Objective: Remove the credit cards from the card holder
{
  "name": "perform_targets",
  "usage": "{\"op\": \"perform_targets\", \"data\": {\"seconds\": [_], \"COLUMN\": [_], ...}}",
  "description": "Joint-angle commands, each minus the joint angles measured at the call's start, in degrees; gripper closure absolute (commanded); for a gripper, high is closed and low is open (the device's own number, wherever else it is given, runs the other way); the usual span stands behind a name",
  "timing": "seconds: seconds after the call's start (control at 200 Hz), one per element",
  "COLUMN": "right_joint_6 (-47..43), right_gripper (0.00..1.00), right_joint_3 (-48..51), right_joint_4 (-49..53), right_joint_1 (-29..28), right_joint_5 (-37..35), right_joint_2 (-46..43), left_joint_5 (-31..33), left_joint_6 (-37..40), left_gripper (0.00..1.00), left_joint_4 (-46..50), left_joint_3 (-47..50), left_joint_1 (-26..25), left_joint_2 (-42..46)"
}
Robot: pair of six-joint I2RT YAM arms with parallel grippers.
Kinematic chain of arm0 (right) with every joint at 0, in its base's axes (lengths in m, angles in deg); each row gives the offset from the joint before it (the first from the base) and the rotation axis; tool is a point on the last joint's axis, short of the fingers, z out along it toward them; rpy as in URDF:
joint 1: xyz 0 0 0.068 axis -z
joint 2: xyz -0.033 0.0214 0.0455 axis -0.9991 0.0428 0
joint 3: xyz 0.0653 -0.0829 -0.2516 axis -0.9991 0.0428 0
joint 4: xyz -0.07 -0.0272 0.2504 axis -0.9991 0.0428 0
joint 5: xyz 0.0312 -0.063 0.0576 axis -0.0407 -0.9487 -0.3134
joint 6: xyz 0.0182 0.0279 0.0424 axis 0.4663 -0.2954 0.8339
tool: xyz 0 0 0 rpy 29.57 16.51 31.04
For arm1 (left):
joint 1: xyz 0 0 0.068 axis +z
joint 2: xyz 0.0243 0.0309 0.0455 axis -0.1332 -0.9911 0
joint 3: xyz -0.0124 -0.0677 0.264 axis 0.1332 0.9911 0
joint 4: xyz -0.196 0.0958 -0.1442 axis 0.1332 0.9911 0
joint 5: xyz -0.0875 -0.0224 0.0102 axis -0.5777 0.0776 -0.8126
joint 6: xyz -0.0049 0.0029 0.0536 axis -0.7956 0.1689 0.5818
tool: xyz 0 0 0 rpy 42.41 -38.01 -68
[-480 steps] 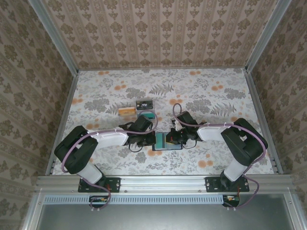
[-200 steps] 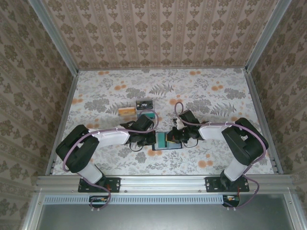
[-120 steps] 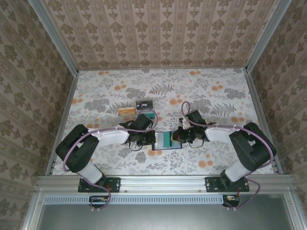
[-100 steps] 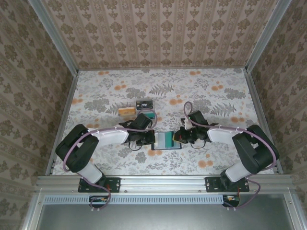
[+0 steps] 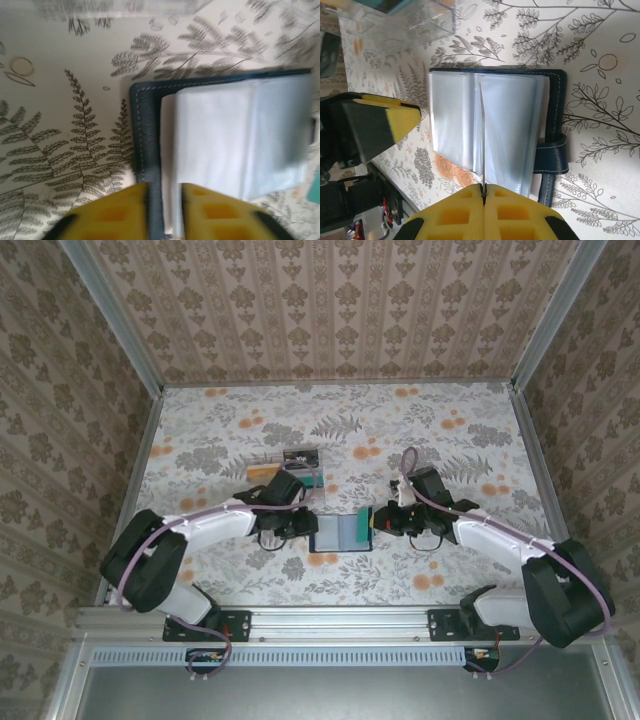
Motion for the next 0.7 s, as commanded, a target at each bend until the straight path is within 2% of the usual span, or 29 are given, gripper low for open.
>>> {"op": "perform_targets", "data": {"seconds": [0.0, 0.115, 0.22, 0.395, 0.525, 0.695], "right_joint_6": [-0.47, 0.33, 1.5, 4.48, 5.36, 6.89], "right_gripper": [1.0, 1.0, 1.0, 1.0, 1.0, 1.0], "right_joint_3": [-2.84, -4.41, -5.35, -5.55, -5.85, -5.92], "right_joint_4": [2.14, 0.74, -2.28, -9.29, -12.62, -16.71], "right_joint_1": [0.13, 0.14, 0.19, 0.14, 0.12, 0.16], "right_joint_5": [-0.34, 0.98, 2.8, 5.78, 7.55, 10.11], "right_joint_2": [-3.28, -5.26, -6.75, -7.33, -6.82, -5.7], "left_joint_5": [-2.41, -8.81, -15.63, -23.2, -24.81, -24.06], "left_joint_6": [0.0, -1.98, -5.5, -9.75, -13.33, -14.13], "left_gripper": [0.58, 0.53, 0.53, 0.56, 0.6, 0.64], "left_joint_4": [0.14, -6.68, -16.04, -26.06, -32.68, -35.3], "left_joint_3": [-2.21, -0.96, 0.63, 0.58, 1.87, 2.84], "left_joint_1": [2.01, 5.2, 7.33, 7.68, 7.41, 5.13], "left_joint_2": [5.43, 8.13, 8.82, 7.43, 7.24, 6.97]}}
